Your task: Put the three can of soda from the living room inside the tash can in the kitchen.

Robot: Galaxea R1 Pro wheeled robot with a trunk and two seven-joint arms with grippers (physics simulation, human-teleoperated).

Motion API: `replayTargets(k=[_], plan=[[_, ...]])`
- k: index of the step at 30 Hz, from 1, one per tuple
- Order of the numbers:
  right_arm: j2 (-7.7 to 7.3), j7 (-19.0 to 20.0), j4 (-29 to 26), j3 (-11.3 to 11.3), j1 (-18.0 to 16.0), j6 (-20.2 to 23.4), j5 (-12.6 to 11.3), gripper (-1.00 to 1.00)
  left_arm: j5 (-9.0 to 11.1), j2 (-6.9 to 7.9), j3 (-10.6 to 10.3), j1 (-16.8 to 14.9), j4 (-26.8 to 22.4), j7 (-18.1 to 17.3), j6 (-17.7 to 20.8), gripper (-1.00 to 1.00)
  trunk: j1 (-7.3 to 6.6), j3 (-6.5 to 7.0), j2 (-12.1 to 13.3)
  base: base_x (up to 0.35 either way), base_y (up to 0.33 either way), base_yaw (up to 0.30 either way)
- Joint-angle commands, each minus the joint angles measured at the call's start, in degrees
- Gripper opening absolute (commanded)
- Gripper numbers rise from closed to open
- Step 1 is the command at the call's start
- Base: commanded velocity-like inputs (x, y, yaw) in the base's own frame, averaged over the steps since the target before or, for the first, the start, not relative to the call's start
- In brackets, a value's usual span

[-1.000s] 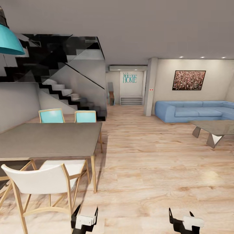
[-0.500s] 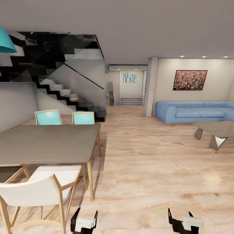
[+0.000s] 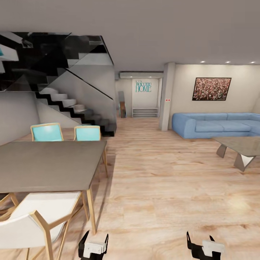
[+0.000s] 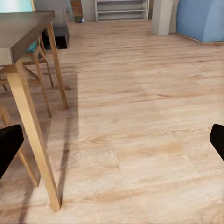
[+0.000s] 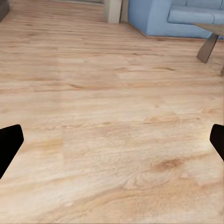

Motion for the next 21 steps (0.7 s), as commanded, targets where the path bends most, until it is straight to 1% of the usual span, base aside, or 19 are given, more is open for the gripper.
replayTargets(k=[1, 21], plan=[[0.00, 0.0, 0.0, 0.0, 0.0, 0.0, 0.0, 1.00, 0.0, 0.01, 0.0, 0.0, 0.0, 0.0, 0.0, 1.00, 0.00, 0.00, 0.0, 0.264, -0.190, 0.000], [0.00, 0.0, 0.2, 0.0, 0.0, 0.0, -0.1, 1.00, 0.0, 0.03, 0.0, 0.0, 0.0, 0.0, 0.0, 1.00, 0.00, 0.00, 0.0, 0.260, -0.192, 0.000]])
